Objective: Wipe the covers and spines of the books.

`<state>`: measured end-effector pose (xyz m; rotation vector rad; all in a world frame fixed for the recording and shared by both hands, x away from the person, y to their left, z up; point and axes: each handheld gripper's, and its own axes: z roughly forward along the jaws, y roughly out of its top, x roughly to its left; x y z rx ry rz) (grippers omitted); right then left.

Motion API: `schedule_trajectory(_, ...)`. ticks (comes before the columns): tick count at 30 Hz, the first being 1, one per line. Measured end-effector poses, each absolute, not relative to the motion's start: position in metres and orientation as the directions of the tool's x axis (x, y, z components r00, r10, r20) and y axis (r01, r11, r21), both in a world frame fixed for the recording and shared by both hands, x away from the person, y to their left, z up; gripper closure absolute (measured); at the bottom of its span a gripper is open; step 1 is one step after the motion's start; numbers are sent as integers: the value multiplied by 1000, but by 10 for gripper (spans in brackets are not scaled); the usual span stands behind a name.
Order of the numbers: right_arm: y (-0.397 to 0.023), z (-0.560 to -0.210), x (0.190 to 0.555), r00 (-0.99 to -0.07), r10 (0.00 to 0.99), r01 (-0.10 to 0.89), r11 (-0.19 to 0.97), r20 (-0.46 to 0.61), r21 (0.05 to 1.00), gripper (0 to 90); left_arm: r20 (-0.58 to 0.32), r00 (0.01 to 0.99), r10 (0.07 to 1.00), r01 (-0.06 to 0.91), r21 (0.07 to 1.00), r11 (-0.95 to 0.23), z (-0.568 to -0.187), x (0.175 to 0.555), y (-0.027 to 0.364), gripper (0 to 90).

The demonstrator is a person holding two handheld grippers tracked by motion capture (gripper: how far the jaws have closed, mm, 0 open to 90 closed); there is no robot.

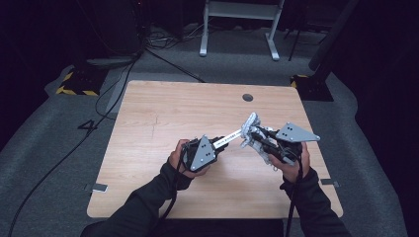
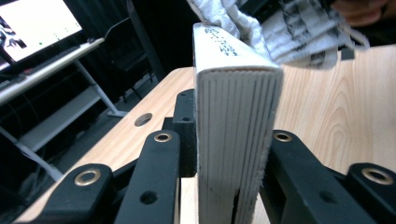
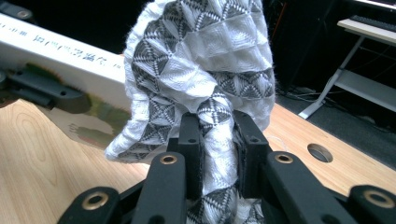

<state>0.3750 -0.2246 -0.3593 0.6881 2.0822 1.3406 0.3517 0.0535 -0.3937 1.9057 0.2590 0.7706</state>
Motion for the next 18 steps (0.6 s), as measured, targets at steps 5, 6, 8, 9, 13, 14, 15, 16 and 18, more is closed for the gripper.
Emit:
schedule_trajectory(5, -218, -357, 370, -718, 671, 113, 377, -186, 919, 758, 493, 712, 499, -212, 829, -517, -397, 347, 47, 752)
schedule_trajectory(6, -214, -355, 367, -716, 667, 101, 389, -205, 916, 759, 511, 702, 496, -225, 820, -527, -397, 346, 47, 752)
schedule_trajectory(8, -209, -352, 361, -765, 619, 89, 378, -180, 921, 759, 553, 675, 489, -245, 793, -558, -399, 345, 45, 752)
schedule_trajectory(9, -204, -350, 358, -768, 607, 74, 400, -203, 914, 760, 566, 664, 489, -251, 784, -568, -401, 344, 43, 752)
schedule_trajectory(13, -183, -351, 345, -812, 538, 48, 452, -229, 891, 759, 589, 653, 475, -255, 762, -595, -405, 344, 41, 752)
schedule_trajectory(14, -181, -351, 344, -818, 530, 49, 454, -226, 890, 759, 597, 650, 470, -259, 756, -602, -406, 344, 41, 753)
schedule_trajectory(15, -179, -351, 343, -828, 518, 51, 452, -216, 890, 759, 603, 647, 467, -260, 751, -607, -407, 344, 40, 752)
schedule_trajectory(16, -178, -352, 343, -831, 514, 52, 452, -213, 890, 759, 610, 642, 464, -264, 744, -614, -408, 344, 40, 752)
schedule_trajectory(18, -178, -353, 343, -836, 508, 56, 453, -206, 890, 758, 639, 621, 453, -285, 723, -629, -410, 342, 39, 752)
